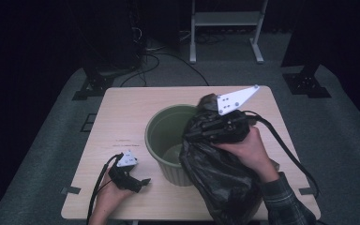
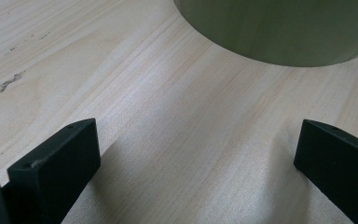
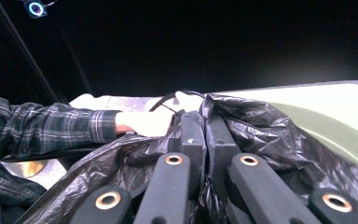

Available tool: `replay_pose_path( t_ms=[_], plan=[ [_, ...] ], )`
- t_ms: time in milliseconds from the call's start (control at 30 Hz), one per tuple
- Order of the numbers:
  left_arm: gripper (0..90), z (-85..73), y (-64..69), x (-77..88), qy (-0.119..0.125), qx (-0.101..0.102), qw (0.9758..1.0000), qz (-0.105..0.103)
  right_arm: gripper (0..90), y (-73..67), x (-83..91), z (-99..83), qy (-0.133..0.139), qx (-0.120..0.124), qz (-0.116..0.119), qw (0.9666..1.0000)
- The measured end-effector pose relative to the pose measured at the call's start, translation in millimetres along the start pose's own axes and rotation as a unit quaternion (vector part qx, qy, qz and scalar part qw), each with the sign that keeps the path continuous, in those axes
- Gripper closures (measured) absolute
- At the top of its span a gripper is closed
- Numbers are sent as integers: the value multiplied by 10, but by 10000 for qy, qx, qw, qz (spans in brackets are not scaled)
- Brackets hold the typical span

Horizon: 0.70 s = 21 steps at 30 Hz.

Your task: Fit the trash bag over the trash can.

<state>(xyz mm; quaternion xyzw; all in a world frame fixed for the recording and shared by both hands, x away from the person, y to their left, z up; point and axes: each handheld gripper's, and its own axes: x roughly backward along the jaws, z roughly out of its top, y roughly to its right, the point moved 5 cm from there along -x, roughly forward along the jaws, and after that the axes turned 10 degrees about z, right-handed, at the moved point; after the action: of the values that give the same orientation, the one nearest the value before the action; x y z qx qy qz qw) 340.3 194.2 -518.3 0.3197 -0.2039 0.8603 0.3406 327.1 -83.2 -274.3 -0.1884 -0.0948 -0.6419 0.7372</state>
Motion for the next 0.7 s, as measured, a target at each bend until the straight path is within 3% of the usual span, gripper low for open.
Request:
replay_pose_path(
  t_ms=[233, 467, 533, 700],
  plan=[
    [0, 1, 0, -1, 6, 2, 10000, 3, 876, 76, -322, 105, -115, -4, 170, 9998],
    [0, 1, -1, -1, 2, -5, 10000, 4, 863, 124, -414, 31, -262, -118, 126, 9995],
    [0, 1, 0, -1, 0, -5, 10000, -2, 828, 135, -397, -19, -299, -165, 75, 9994],
    [0, 1, 1, -1, 0, -3, 10000, -2, 628, 187, -299, -134, -333, -384, -83, 9987]
  ],
)
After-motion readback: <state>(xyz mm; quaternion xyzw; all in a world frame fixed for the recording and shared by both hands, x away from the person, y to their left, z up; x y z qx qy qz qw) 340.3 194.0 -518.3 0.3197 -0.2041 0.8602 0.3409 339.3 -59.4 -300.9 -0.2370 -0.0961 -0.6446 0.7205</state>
